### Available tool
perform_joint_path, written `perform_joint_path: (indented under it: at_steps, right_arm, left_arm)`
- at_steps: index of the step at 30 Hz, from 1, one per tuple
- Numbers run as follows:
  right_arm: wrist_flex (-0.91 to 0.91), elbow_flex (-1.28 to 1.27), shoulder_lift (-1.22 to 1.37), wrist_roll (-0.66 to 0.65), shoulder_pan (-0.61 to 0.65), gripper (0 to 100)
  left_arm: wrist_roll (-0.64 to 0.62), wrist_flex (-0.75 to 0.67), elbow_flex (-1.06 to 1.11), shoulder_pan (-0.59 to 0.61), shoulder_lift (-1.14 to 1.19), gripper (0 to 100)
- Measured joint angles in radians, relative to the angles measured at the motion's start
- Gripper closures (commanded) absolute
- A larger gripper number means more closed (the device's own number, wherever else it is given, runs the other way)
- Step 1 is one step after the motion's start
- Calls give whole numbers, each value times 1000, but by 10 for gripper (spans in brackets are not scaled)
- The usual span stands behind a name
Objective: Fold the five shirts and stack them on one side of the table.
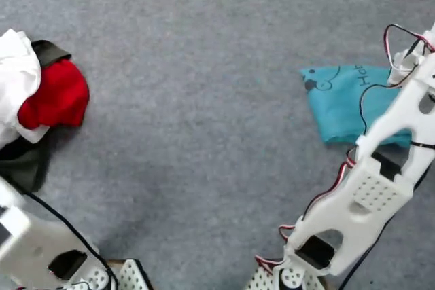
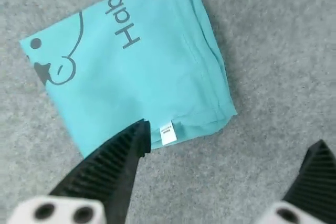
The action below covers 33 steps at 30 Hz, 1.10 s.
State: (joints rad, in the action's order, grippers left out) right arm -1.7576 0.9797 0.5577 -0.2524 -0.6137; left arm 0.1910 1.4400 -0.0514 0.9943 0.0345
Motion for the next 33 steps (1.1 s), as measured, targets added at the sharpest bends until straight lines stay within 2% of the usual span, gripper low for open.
perform_joint_path:
  at_steps: [6,12,16,19,26,28,30,32,33]
  right_arm:
    - [0,-132,-83,0,28,557]
    - [0,-173,-129,-6,54,557]
    - [0,-173,-133,-6,68,557]
    - [0,-173,-133,-6,83,557]
    - [0,-173,-133,-6,186,557]
    - [0,-173,-133,-6,238,557]
    - [0,-176,-133,-6,292,557]
    - [0,-178,-133,-6,353,557]
    - [0,-178,-133,-6,384,557]
  left_arm:
    - [0,75,-3,-120,-258,971]
    - [0,166,-3,-344,-483,971]
    - [-25,199,-3,-569,-589,971]
    - [-92,221,-5,-766,-621,971]
    - [-163,183,14,-1252,-626,969]
    - [-166,175,35,-1382,-626,916]
    - [-157,175,66,-1498,-626,795]
    - [-147,186,103,-1573,-629,711]
    - [-163,196,115,-1574,-635,708]
